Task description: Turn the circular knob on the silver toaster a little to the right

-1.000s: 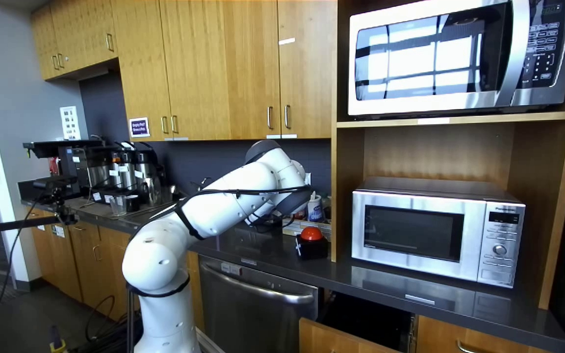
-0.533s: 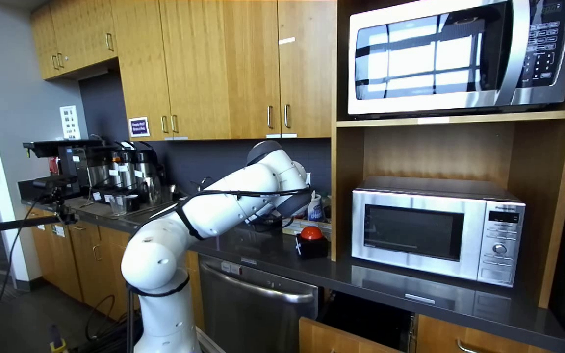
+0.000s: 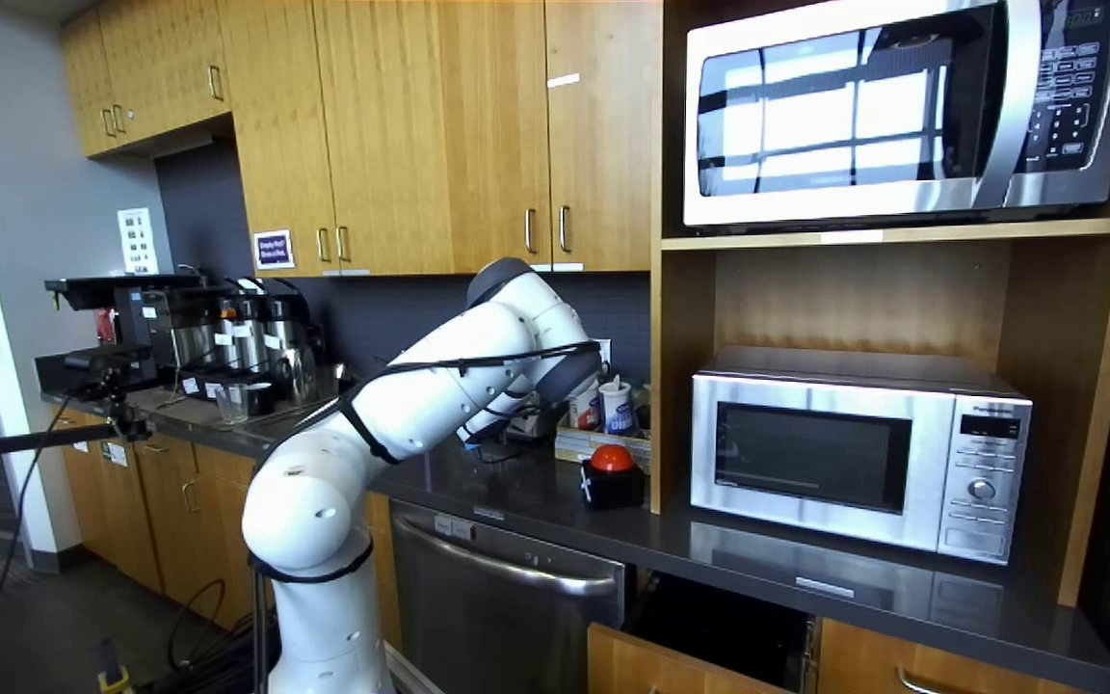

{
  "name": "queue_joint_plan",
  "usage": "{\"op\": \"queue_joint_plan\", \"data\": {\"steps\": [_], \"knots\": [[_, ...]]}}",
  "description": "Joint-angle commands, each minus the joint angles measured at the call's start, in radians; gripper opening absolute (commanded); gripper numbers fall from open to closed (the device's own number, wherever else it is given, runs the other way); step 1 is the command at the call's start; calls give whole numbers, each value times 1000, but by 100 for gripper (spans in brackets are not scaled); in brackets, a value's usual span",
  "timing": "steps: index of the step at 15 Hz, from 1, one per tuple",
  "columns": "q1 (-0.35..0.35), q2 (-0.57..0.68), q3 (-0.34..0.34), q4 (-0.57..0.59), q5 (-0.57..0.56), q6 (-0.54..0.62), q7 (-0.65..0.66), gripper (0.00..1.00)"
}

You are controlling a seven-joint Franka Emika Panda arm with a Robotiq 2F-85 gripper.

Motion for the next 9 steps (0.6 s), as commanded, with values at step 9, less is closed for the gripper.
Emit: {"op": "queue_joint_plan", "data": {"steps": [9], "knots": [[61,-456,10,-205,199,-149,72,12]]}}
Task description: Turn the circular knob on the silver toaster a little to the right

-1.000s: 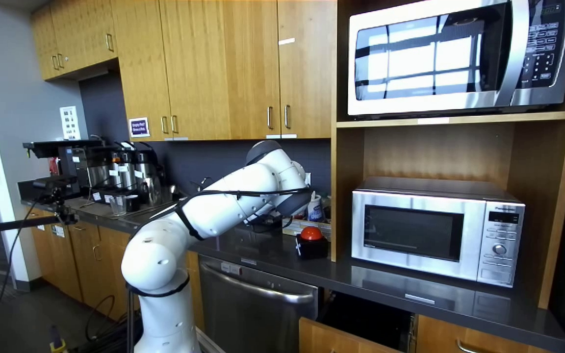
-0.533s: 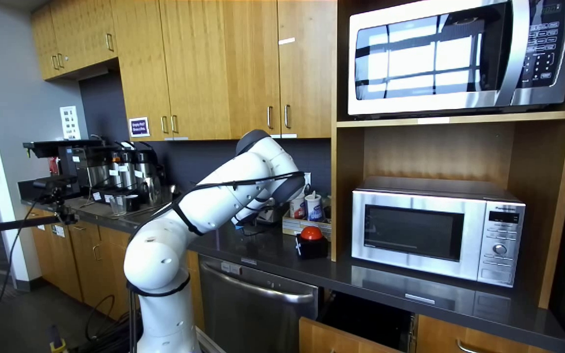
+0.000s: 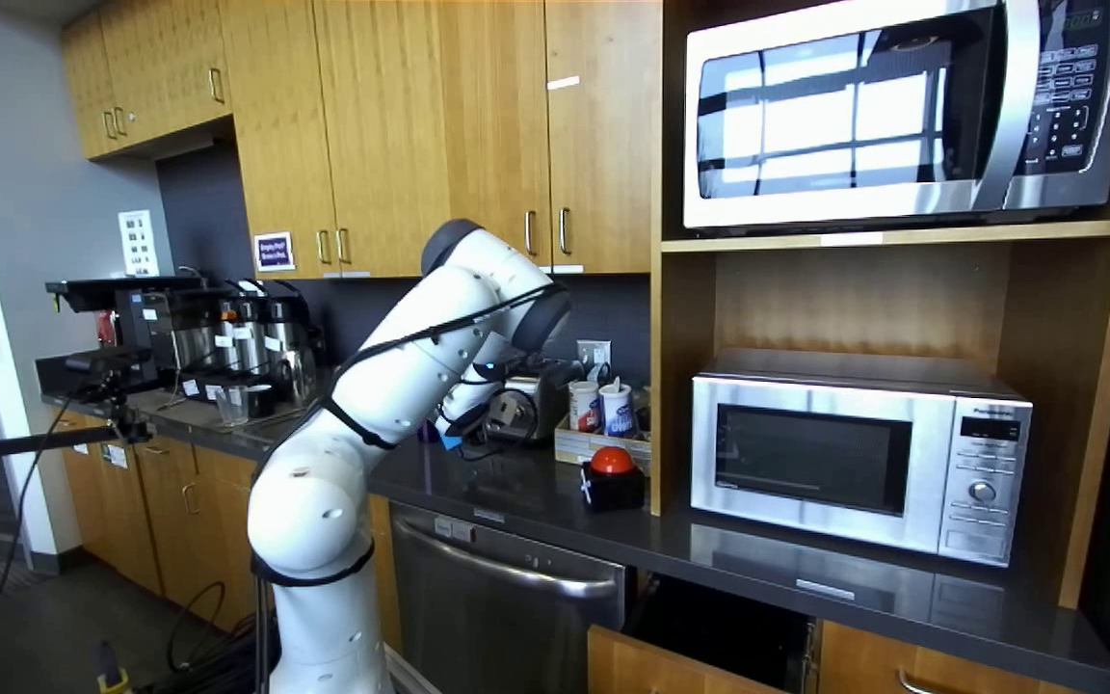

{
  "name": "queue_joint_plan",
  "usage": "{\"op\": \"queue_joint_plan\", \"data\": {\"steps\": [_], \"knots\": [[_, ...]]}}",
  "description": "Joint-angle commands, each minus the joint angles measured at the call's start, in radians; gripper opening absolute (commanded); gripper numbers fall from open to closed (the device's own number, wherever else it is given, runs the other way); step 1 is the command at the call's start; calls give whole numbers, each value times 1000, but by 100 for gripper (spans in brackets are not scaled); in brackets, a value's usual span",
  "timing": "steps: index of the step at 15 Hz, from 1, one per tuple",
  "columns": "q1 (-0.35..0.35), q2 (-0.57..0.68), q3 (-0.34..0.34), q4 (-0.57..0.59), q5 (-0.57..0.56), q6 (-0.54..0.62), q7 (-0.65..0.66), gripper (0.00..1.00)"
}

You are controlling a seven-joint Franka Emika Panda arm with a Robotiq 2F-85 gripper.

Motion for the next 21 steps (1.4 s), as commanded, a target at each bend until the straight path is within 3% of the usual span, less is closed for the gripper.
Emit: {"op": "queue_joint_plan", "data": {"steps": [1,4,7,11,14,15,16,21], "knots": [[14,-241,22,-80,98,-114,69,12],[25,-381,46,-93,170,-262,82,12],[8,-522,74,-93,114,-449,214,12],[-48,-709,161,-43,151,-762,292,12],[-51,-826,158,9,147,-1002,285,12],[150,-843,-50,27,115,-1073,288,12],[180,-865,-90,33,85,-1146,279,12],[440,-1041,-444,-18,43,-1415,153,12]]}}
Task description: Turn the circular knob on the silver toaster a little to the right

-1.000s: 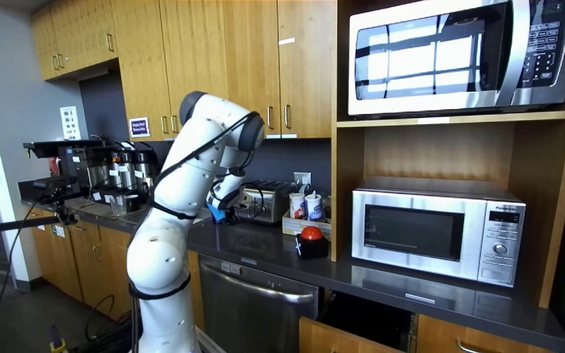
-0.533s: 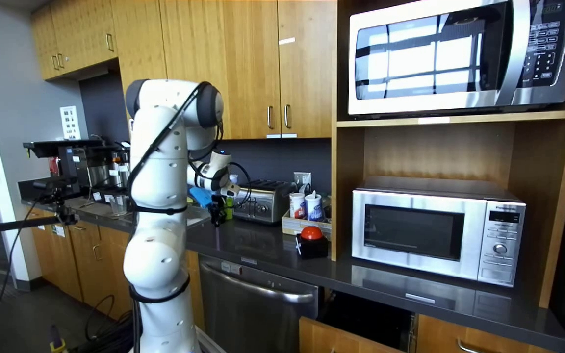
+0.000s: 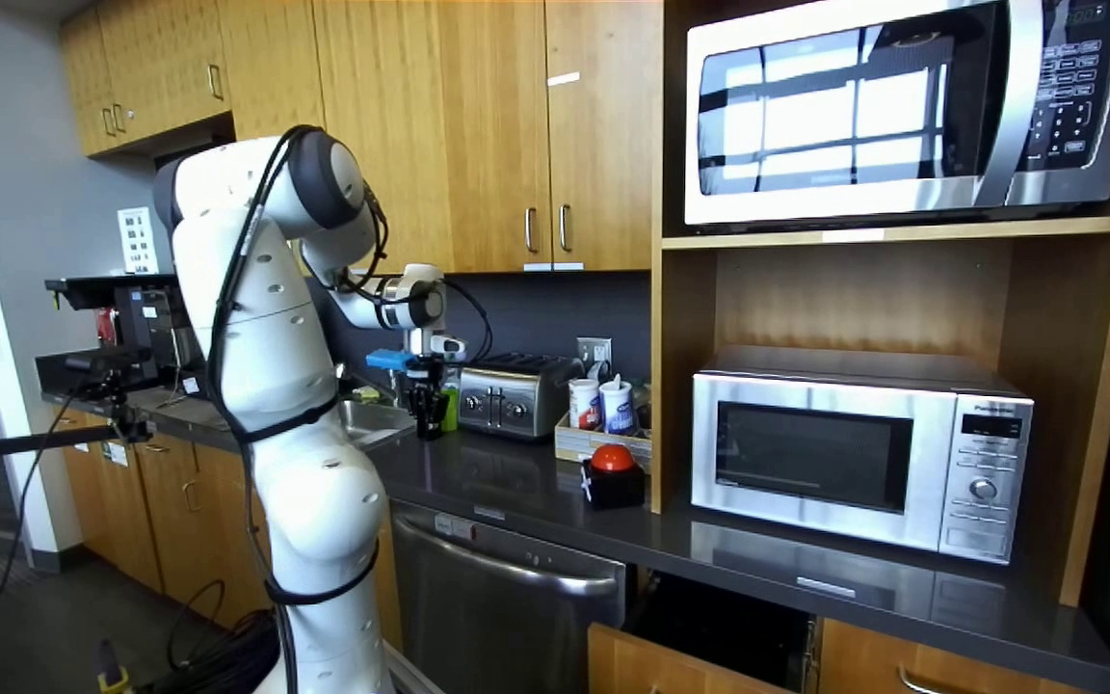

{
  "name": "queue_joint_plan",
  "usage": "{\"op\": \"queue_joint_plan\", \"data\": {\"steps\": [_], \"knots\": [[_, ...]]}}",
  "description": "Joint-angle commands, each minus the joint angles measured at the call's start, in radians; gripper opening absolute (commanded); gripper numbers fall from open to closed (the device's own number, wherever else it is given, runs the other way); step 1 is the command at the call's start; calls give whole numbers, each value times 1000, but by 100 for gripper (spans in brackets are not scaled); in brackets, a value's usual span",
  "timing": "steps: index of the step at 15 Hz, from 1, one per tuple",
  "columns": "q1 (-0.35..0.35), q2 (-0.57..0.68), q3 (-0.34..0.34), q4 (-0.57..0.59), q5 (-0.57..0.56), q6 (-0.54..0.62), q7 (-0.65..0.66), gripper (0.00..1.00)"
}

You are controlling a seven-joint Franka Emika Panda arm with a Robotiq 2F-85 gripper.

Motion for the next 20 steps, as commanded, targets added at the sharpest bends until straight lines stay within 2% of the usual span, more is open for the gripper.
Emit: {"op": "queue_joint_plan", "data": {"steps": [1,5,9,10,11,12,13,14,18,20], "knots": [[159,-168,-237,-66,-28,-146,-96,12],[269,-295,-430,-148,-96,-226,-139,12],[342,-413,-539,-246,-99,-245,-223,12],[353,-435,-554,-262,-98,-254,-240,12],[362,-456,-567,-280,-96,-263,-252,16],[370,-480,-575,-299,-94,-271,-261,61],[373,-500,-578,-314,-91,-280,-255,58],[359,-428,-564,-269,-98,-259,-231,34],[365,-478,-568,-306,-96,-265,-237,56],[365,-479,-568,-306,-96,-265,-237,58]]}}
